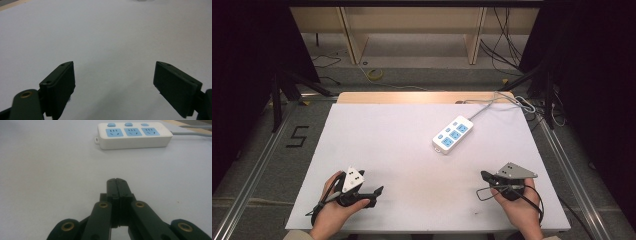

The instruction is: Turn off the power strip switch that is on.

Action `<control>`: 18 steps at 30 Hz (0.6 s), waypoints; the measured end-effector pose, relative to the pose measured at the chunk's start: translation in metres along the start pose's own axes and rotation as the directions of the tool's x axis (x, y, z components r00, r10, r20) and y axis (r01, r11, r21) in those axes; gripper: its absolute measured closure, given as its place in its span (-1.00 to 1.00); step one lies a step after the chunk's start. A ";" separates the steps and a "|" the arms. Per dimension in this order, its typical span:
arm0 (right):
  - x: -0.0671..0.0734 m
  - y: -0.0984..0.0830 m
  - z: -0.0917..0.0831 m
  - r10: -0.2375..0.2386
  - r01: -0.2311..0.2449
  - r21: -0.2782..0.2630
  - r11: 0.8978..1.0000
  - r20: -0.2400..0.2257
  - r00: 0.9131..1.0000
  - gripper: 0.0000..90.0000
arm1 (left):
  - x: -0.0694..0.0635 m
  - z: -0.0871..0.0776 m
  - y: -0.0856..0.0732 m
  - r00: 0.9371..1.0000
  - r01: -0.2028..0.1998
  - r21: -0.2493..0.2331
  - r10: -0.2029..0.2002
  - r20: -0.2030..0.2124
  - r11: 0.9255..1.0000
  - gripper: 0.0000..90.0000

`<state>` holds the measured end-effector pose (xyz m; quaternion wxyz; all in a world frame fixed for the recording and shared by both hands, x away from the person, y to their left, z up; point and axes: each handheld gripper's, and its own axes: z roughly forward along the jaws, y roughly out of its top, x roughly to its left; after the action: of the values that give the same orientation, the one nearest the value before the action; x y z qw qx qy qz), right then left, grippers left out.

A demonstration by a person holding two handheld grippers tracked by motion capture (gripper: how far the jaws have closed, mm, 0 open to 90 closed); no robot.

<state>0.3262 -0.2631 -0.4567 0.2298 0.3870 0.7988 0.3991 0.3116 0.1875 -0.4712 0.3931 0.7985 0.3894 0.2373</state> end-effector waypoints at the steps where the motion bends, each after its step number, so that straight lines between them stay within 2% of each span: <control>1: 0.000 0.001 0.000 0.000 0.000 0.004 1.000 0.001 1.000 1.00 | 0.000 0.000 0.000 1.000 -0.001 -0.003 0.001 -0.002 1.000 -0.61; 18: -0.002 0.021 0.012 -0.009 0.009 0.004 1.000 0.024 1.000 1.00 | 0.000 0.000 0.000 1.000 -0.007 -0.001 0.007 -0.009 1.000 -0.60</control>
<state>0.3444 -0.2514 -0.4463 0.2403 0.3888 0.7985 0.3917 0.3115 0.1877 -0.4710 0.3911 0.7985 0.3881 0.2426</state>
